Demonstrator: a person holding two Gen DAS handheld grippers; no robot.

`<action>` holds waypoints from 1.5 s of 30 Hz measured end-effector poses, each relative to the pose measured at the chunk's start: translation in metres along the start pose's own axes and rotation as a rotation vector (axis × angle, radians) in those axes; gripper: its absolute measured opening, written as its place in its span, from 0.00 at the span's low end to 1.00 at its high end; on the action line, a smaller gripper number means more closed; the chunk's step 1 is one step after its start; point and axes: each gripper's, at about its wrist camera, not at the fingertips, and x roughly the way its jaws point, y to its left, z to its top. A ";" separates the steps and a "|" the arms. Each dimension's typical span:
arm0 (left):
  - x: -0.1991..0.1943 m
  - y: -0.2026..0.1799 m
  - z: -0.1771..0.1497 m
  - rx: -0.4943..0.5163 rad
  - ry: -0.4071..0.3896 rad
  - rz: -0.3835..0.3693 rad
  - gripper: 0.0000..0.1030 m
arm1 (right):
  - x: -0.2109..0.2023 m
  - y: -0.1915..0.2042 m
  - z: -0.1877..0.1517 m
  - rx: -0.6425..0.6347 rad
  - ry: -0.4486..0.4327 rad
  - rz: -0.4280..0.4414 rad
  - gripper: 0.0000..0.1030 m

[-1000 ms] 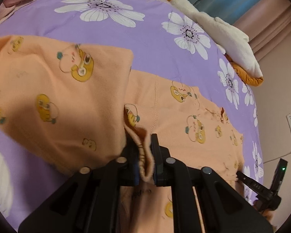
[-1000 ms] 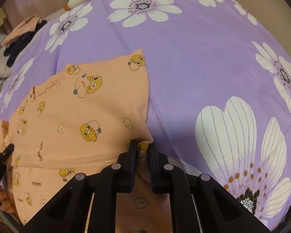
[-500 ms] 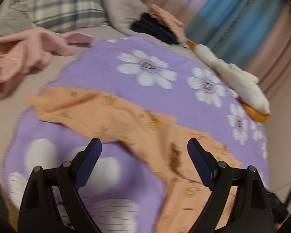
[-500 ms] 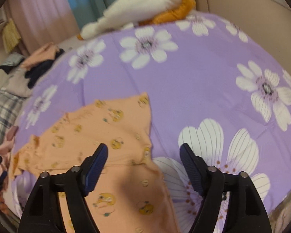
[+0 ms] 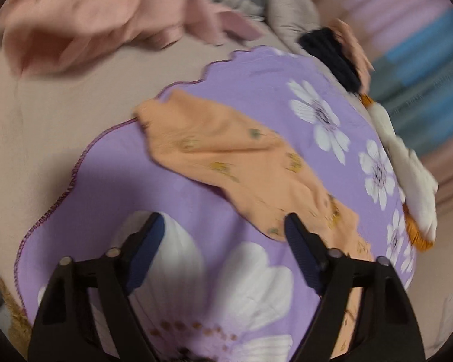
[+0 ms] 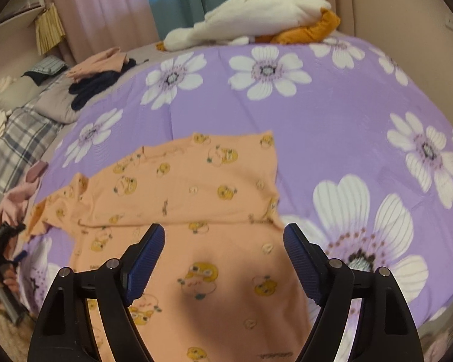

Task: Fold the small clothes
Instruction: 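Grasp the other orange sleeve cuff with the left gripper, then lift the sleeve and carry it toward the garment body with the left gripper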

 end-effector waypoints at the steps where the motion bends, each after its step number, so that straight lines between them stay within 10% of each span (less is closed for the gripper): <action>1: 0.002 0.007 0.004 -0.022 -0.007 -0.017 0.73 | 0.001 0.000 -0.001 0.000 0.003 -0.008 0.78; 8: 0.017 0.016 0.033 -0.080 -0.049 -0.067 0.67 | 0.006 -0.002 -0.001 0.042 0.013 -0.023 0.78; 15: 0.039 0.029 0.051 -0.160 -0.096 -0.043 0.10 | 0.012 -0.003 -0.006 0.041 0.028 -0.045 0.78; 22: 0.006 -0.009 0.052 -0.088 -0.217 -0.037 0.06 | 0.009 -0.012 -0.006 0.070 0.021 -0.051 0.78; 29: -0.042 -0.084 0.051 0.067 -0.282 -0.186 0.06 | 0.005 -0.019 -0.006 0.105 0.010 -0.042 0.78; 45: -0.054 -0.260 -0.039 0.508 -0.104 -0.413 0.06 | -0.003 -0.049 -0.016 0.184 -0.005 -0.035 0.78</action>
